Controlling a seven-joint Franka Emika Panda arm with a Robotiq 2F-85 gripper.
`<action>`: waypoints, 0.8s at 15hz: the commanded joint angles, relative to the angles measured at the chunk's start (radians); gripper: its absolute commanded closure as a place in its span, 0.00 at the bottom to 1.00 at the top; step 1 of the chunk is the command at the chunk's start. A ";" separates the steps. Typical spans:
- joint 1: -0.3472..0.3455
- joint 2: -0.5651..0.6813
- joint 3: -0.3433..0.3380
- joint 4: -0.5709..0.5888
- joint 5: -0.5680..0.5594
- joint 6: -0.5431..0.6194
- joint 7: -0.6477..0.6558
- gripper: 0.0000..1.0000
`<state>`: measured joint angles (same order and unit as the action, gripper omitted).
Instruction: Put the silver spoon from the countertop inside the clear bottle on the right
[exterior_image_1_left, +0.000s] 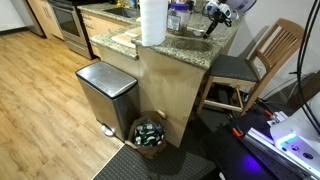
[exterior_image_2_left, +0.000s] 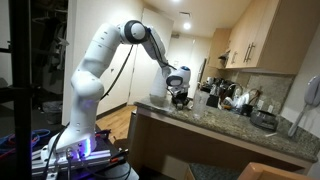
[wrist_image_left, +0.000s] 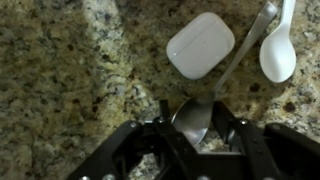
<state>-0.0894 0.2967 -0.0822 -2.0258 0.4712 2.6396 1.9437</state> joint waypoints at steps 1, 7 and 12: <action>0.001 0.003 -0.001 -0.012 0.010 0.022 -0.006 0.87; 0.015 -0.009 -0.015 -0.010 -0.019 0.039 0.025 1.00; 0.029 -0.052 -0.009 -0.010 -0.056 0.144 0.000 1.00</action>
<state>-0.0736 0.2768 -0.0908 -2.0191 0.4223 2.7087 1.9568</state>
